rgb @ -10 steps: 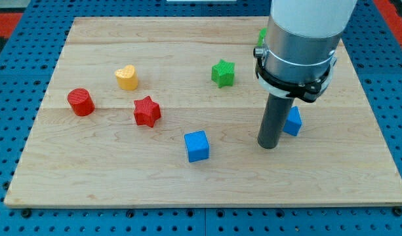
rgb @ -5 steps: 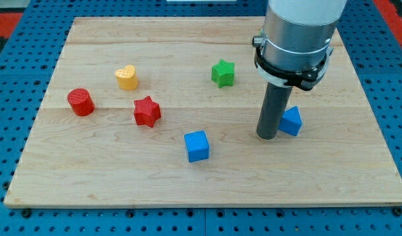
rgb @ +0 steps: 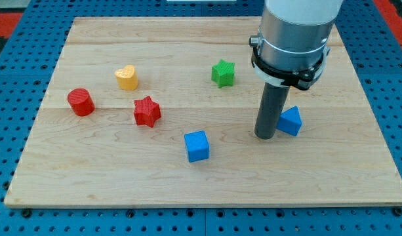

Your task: Move the arm to the bottom left of the blue triangle

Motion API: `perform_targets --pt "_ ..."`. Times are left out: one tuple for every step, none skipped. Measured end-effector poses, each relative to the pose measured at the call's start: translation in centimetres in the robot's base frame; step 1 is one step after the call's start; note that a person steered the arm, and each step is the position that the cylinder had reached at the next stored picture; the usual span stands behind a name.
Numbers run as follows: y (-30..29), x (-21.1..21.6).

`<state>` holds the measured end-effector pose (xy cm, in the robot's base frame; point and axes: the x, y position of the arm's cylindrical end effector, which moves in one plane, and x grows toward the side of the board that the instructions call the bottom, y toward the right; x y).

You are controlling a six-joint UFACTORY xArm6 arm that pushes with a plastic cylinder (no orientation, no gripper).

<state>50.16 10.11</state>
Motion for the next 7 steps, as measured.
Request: perform_targets --pt "0.0 0.1" --pt "-1.1 0.5" --pt "-1.3 0.5" --pt "-1.3 0.5" --pt "-1.3 0.6" --pt "-1.3 0.8" --pt "-1.1 1.3"
